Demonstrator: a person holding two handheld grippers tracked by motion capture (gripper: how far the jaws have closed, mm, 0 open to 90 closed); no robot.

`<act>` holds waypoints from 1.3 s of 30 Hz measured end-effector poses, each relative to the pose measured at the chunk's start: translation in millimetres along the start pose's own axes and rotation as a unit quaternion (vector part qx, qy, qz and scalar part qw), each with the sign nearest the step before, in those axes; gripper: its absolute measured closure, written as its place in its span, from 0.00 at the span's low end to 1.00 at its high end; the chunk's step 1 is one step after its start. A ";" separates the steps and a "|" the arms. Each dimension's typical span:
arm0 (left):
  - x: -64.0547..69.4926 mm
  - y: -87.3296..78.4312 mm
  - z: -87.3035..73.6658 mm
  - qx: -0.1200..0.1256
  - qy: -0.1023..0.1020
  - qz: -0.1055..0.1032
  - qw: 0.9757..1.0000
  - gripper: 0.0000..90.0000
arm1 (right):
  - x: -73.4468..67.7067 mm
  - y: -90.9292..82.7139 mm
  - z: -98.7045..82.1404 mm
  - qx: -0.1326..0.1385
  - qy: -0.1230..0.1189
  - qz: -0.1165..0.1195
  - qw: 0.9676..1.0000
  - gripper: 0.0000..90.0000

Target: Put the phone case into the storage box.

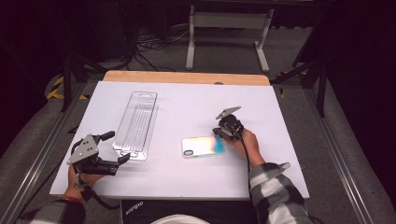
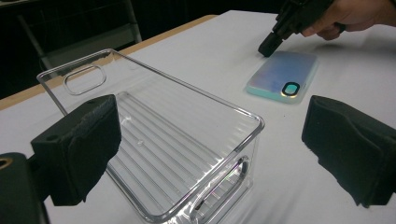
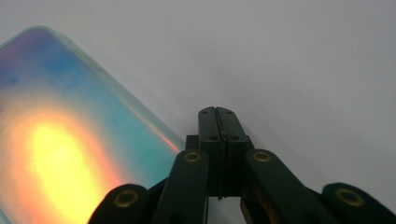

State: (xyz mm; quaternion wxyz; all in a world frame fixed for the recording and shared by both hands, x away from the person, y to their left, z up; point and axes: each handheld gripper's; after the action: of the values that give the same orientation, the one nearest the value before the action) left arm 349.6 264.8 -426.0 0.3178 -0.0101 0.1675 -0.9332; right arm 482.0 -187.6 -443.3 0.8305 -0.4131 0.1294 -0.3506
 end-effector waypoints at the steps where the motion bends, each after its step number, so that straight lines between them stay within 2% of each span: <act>1: -0.3 0.1 0.1 0.000 0.001 0.000 1.000 0.06 | -0.1 -3.9 -5.4 0.002 0.001 0.004 1.000 1.00; 5: 0.0 1.3 -0.1 0.001 0.000 0.000 1.000 0.06 | -2.8 -15.2 -17.9 -0.002 -0.016 0.013 1.000 1.00; 13: -0.3 1.8 -0.7 -0.002 -0.002 -0.002 1.000 0.06 | -5.8 -29.4 -32.8 -0.011 -0.027 0.024 0.999 1.00; 23: -0.1 2.2 -0.8 -0.005 -0.001 -0.001 1.000 0.07 | -14.1 -39.7 -42.6 -0.018 -0.039 0.022 0.999 0.97; 25: 0.0 2.1 -0.6 -0.005 0.000 -0.002 1.000 0.07 | -14.4 -41.8 -43.5 -0.022 -0.043 0.014 0.999 0.84; 26: 0.0 2.1 -0.6 -0.005 0.000 -0.002 1.000 0.07 | -14.4 -41.8 -43.5 -0.022 -0.043 0.014 0.999 0.84; 27: 0.1 2.1 -0.5 -0.007 0.002 -0.003 1.000 0.07 | -13.6 -42.3 -43.3 -0.023 -0.043 0.009 0.999 0.75; 28: 0.1 1.8 -0.3 -0.009 0.003 -0.003 1.000 0.06 | -13.2 -43.5 -42.7 -0.029 -0.046 0.002 0.999 0.58; 30: 0.0 1.5 0.0 -0.009 0.004 -0.002 1.000 0.07 | -11.3 -47.2 -40.4 -0.024 -0.045 -0.013 0.999 0.42; 31: -0.2 1.9 -0.3 -0.004 0.003 -0.001 1.000 0.07 | -10.8 -49.9 -37.9 -0.022 -0.047 -0.009 0.999 0.36; 34: 0.1 2.7 0.1 -0.006 0.004 -0.002 1.000 0.07 | -11.8 -58.1 -30.9 -0.005 -0.045 -0.005 0.999 0.26; 36: 0.4 2.9 0.1 -0.007 0.004 -0.002 1.000 0.07 | -15.7 -66.3 -19.0 -0.003 -0.058 -0.005 0.998 0.17; 39: 0.7 3.8 -0.1 -0.011 0.005 -0.005 1.000 0.06 | -23.5 -69.7 -3.3 0.000 -0.065 0.021 0.998 0.14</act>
State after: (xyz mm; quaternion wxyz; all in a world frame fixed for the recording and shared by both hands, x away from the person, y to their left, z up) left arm 351.3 261.6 -427.4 0.3125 -0.0102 0.1795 -0.9327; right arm 430.2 -202.2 -393.0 0.8442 -0.4322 0.0841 -0.3057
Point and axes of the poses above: each handheld gripper's, and its own axes: y roughly forward along the jaws, z roughly out of its top, x roughly to its right, and after that the axes turned 2 degrees about -z, right-handed
